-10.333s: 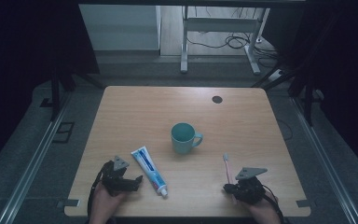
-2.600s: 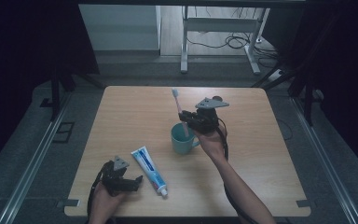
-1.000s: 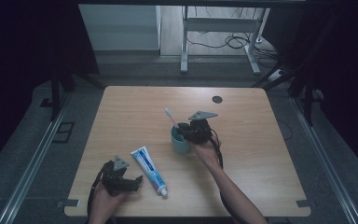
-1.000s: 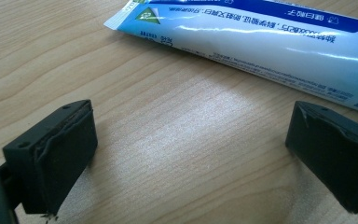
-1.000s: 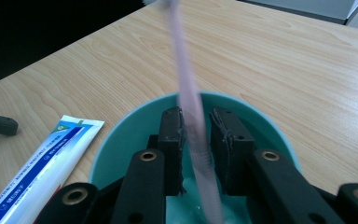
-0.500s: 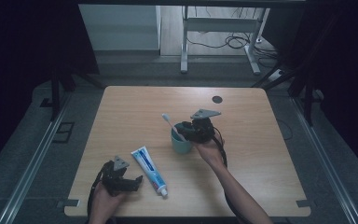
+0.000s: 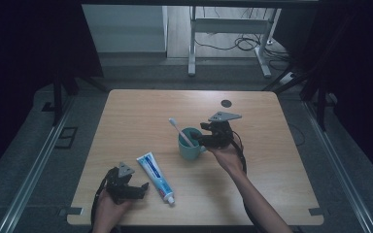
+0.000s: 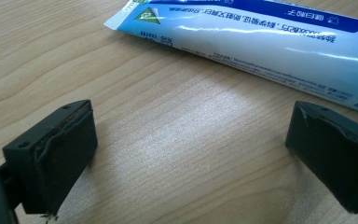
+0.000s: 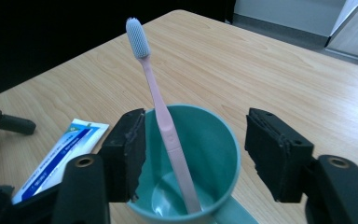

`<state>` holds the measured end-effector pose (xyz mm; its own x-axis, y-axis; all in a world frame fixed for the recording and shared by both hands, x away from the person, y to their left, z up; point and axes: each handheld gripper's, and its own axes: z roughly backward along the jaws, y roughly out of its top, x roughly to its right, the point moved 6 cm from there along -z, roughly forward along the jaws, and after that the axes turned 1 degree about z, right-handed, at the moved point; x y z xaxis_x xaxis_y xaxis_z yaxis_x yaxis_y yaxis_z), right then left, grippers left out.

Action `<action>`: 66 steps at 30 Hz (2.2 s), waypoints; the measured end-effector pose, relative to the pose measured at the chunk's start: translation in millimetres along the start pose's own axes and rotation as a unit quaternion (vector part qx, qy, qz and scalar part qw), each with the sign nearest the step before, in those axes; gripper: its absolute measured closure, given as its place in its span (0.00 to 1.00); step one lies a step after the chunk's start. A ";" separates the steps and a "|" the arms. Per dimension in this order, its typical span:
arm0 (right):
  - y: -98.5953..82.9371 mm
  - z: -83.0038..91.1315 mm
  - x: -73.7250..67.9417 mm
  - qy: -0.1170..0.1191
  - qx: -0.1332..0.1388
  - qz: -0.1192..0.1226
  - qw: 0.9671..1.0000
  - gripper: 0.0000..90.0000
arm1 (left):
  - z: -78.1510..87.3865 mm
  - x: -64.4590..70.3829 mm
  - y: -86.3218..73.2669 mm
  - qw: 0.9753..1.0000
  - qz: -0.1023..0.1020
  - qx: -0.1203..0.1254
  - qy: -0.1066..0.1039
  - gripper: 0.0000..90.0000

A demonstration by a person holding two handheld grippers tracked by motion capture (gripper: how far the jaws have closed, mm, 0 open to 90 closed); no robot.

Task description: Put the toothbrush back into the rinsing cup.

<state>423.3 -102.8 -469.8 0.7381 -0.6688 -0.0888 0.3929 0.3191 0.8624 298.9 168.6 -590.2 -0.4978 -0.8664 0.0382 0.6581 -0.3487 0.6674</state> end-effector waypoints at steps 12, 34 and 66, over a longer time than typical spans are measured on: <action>-4.7 16.6 -0.6 0.004 -0.013 0.023 1.000 0.32 | 0.0 0.0 0.0 1.000 0.000 0.000 0.000 0.02; -18.2 36.8 7.0 -0.003 -0.012 0.028 1.000 0.28 | 0.0 -0.2 0.1 1.000 -0.002 0.000 0.000 0.02; -56.5 61.6 19.2 -0.012 -0.026 0.037 0.999 0.17 | 0.0 0.5 -0.1 1.000 0.003 0.000 0.000 0.02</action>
<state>381.5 -175.0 -489.5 0.7535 -0.6573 -0.0134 0.3660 0.4025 0.8391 298.6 168.2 -590.3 -0.4942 -0.8683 0.0427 0.6612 -0.3436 0.6669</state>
